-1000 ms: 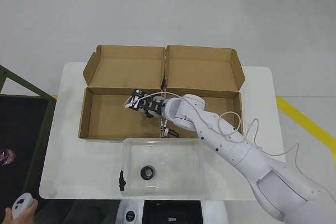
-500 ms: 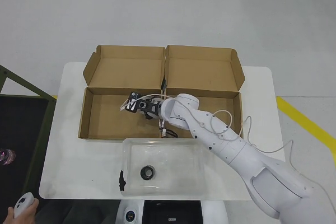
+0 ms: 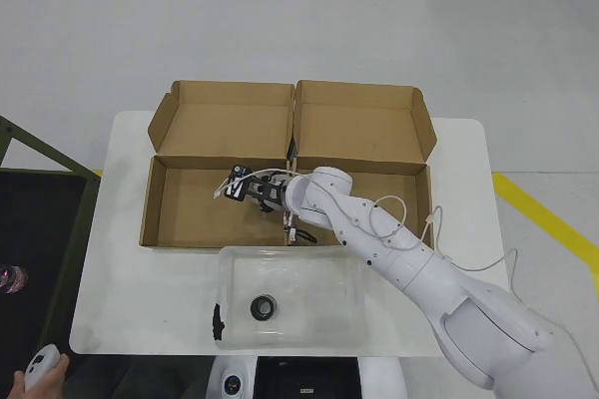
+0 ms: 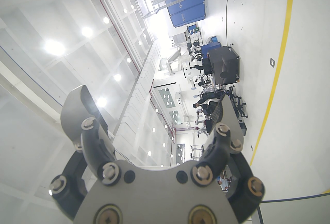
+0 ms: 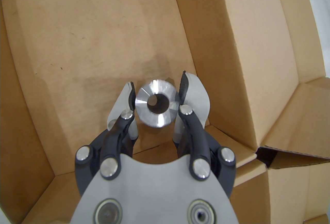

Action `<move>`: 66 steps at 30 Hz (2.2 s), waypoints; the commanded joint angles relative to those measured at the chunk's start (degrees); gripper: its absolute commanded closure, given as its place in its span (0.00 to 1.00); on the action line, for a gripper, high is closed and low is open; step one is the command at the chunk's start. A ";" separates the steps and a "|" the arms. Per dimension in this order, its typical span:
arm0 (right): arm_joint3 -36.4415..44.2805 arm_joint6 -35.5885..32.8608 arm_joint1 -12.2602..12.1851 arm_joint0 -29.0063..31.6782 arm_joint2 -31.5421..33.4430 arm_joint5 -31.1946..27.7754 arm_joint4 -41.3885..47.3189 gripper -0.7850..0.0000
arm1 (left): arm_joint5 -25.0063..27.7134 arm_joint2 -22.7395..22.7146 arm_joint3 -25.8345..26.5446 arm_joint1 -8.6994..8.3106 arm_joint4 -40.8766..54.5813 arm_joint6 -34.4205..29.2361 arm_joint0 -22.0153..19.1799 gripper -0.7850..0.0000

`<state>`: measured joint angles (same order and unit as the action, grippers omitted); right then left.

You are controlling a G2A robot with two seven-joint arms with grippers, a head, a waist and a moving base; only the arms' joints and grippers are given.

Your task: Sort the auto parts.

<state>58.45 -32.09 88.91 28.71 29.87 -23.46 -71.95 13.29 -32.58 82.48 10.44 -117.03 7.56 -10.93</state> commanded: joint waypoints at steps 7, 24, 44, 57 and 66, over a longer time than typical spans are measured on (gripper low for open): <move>3.38 1.83 -0.33 0.74 2.13 -2.08 -1.22 0.57 | 0.00 0.00 0.00 0.00 0.00 0.00 0.00 0.00; 29.44 -1.97 -4.67 11.80 10.37 -11.72 -2.42 0.52 | 0.00 0.00 0.00 0.00 0.00 0.00 0.00 0.00; 45.62 -2.72 -9.61 29.08 16.89 -20.98 -5.18 0.37 | 0.00 0.00 0.00 0.00 0.00 0.00 0.00 0.00; 50.32 -1.06 -11.95 37.42 16.45 -25.84 -10.74 0.36 | 0.00 0.00 0.00 0.00 0.00 0.00 0.00 0.00; 51.03 -0.04 -13.21 40.48 16.36 -27.54 -13.91 0.34 | 0.00 0.00 0.00 0.00 0.00 0.00 0.00 0.00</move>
<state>109.54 -32.21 75.82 68.92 46.26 -50.83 -85.63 13.29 -32.58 82.48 10.44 -117.03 7.56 -10.93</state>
